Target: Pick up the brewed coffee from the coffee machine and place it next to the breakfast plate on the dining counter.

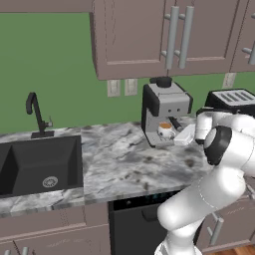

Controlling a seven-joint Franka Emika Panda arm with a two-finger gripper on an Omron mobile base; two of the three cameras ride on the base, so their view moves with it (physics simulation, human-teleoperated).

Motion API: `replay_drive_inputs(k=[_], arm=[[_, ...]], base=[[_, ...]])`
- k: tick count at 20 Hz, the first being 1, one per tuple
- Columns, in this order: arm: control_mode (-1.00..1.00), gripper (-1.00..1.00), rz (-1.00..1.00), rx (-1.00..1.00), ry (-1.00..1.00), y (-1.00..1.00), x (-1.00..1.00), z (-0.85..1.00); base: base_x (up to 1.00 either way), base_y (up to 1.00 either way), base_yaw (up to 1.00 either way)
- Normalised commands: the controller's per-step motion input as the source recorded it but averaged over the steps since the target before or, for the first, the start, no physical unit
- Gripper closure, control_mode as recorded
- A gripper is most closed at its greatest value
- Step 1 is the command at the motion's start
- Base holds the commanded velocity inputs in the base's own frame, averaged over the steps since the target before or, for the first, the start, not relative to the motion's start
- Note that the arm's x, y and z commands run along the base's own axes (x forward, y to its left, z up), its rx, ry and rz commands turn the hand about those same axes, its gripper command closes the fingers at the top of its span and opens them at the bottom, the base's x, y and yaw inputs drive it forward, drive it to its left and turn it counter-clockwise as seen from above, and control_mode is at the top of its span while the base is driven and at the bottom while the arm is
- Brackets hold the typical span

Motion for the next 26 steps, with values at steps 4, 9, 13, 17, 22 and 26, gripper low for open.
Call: replay_drive_inputs(k=[4,9,13,17,22,26], arm=[[-1.00,-1.00,0.00,0.06,0.00,-0.15,0.26,-0.15],[-1.00,-1.00,0.00,0.05,0.00,-0.10,0.29,-0.15],[-1.00,-1.00,0.00,0.01,0.00,0.00,0.31,-0.18],[-1.00,-1.00,0.00,0.00,0.00,0.00,0.35,-0.18],[-1.00,-1.00,0.00,0.00,0.00,0.00,0.35,-0.11],[-1.00,1.00,0.00,0.00,0.00,0.03,0.28,-0.06]], base=[[0.00,0.00,0.00],[0.00,0.00,0.00],[0.00,0.00,0.00],[0.00,0.00,0.00],[0.00,0.00,0.00],[0.00,0.00,0.00]])
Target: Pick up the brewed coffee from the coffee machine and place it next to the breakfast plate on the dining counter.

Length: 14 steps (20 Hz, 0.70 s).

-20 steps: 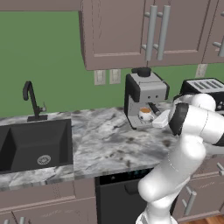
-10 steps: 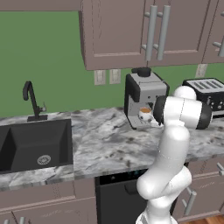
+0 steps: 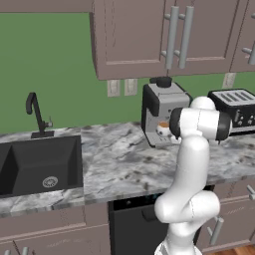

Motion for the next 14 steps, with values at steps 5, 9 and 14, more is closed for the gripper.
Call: replay_drive_inputs(k=[5,9,14], arm=[[-1.00,1.00,0.01,0.00,0.00,0.08,0.07,0.00],[-1.00,1.00,0.05,0.00,0.00,0.17,0.00,0.00],[-1.00,1.00,0.06,-0.02,-0.01,0.17,-0.01,0.02]], base=[[0.00,0.00,0.00],[0.00,0.00,0.00],[0.00,0.00,0.00]])
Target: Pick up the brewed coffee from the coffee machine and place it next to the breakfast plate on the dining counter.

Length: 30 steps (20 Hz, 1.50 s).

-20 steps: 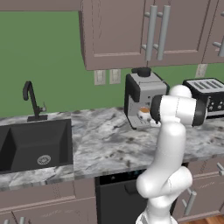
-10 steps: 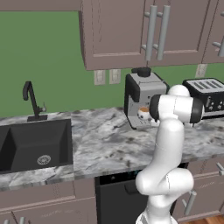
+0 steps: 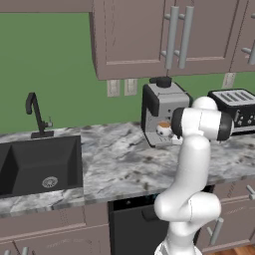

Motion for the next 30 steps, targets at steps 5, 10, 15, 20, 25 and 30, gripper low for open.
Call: replay_drive_inputs(k=[5,10,15,20,25,30], arm=[[-1.00,1.00,0.02,0.00,-0.08,0.00,-0.28,0.14],[-1.00,1.00,0.00,0.00,-0.09,0.00,-0.49,0.07],[-1.00,1.00,0.00,0.00,-0.03,-0.04,-0.56,0.11],[-1.00,1.00,0.00,-0.03,-0.01,-0.20,-0.66,0.16],[-1.00,1.00,0.00,-0.06,0.00,-0.26,-0.89,0.13],[-1.00,1.00,0.01,-0.08,0.00,-0.21,-1.00,0.24]], base=[[0.00,0.00,0.00],[0.00,0.00,0.00],[0.00,0.00,0.00],[0.00,0.00,0.00],[0.00,0.00,0.00],[0.00,0.00,0.00]])
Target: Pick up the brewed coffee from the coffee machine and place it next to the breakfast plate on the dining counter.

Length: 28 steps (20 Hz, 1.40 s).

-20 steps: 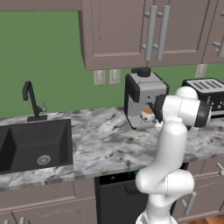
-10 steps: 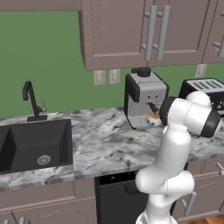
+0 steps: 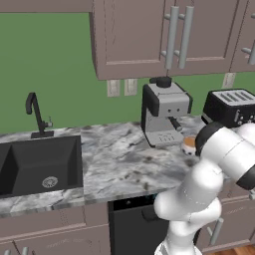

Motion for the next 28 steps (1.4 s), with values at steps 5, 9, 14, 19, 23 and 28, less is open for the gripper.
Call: replay_drive_inputs(k=[5,9,14,19,23,28], arm=[[-1.00,1.00,0.03,-0.01,0.00,-0.03,-0.74,0.86],[-1.00,1.00,0.03,0.00,0.04,0.00,-0.35,0.99],[-1.00,1.00,0.03,0.00,0.06,0.08,-0.47,0.60],[-1.00,1.00,0.11,-0.06,-0.05,0.44,-0.72,0.25],[-1.00,1.00,0.08,-0.13,-0.01,0.54,-0.59,0.32],[-1.00,1.00,0.03,-0.04,0.02,0.22,-0.14,0.36]], base=[[0.00,0.00,0.00],[0.00,0.00,0.00],[0.00,0.00,0.00],[0.00,0.00,0.00],[0.00,0.00,0.00],[0.00,0.00,0.00]])
